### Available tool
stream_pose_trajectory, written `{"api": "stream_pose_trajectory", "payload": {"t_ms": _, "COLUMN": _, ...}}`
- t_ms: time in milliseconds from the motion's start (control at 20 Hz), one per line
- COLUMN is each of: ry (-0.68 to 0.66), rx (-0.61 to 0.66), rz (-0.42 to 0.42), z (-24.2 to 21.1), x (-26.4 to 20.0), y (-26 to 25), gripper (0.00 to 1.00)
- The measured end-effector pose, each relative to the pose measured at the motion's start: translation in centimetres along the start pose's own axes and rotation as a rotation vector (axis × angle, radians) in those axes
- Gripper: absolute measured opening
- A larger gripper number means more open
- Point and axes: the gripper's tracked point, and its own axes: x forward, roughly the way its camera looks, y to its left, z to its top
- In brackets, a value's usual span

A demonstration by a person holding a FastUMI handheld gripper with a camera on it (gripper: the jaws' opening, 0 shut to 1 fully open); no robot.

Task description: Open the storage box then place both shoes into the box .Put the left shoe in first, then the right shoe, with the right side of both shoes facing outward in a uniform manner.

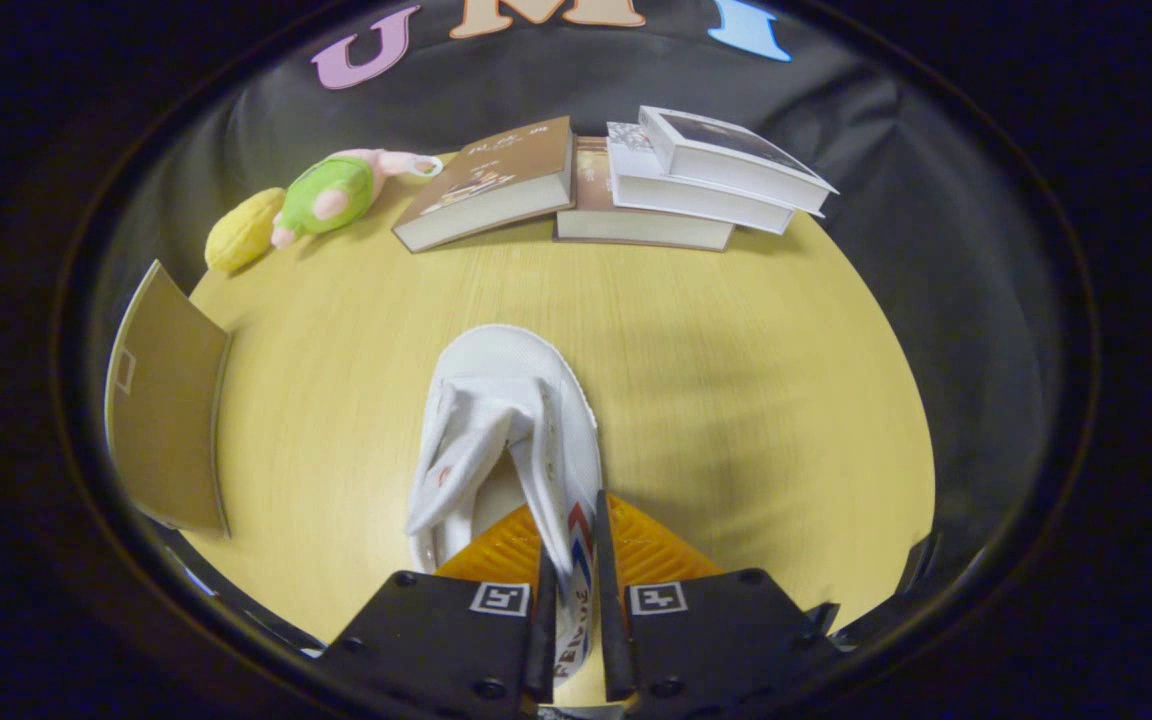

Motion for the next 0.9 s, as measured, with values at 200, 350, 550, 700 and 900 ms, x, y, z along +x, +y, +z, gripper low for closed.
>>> {"api": "stream_pose_trajectory", "payload": {"t_ms": 200, "ry": -0.011, "rx": -0.054, "rz": -0.01, "z": -0.1, "x": 0.0, "y": -0.4, "gripper": 0.12}}
{"api": "stream_pose_trajectory", "payload": {"t_ms": 350, "ry": -0.016, "rx": -0.045, "rz": -0.025, "z": 0.0, "x": 0.0, "y": -0.5, "gripper": 0.12}}
{"api": "stream_pose_trajectory", "payload": {"t_ms": 550, "ry": -0.008, "rx": 0.048, "rz": -0.011, "z": 0.0, "x": -0.1, "y": -0.6, "gripper": 0.08}}
{"api": "stream_pose_trajectory", "payload": {"t_ms": 700, "ry": 0.014, "rx": 0.153, "rz": 0.061, "z": -0.5, "x": -0.4, "y": 0.1, "gripper": 0.08}}
{"api": "stream_pose_trajectory", "payload": {"t_ms": 900, "ry": 0.002, "rx": 0.303, "rz": 0.201, "z": 0.1, "x": -2.3, "y": 2.0, "gripper": 0.08}}
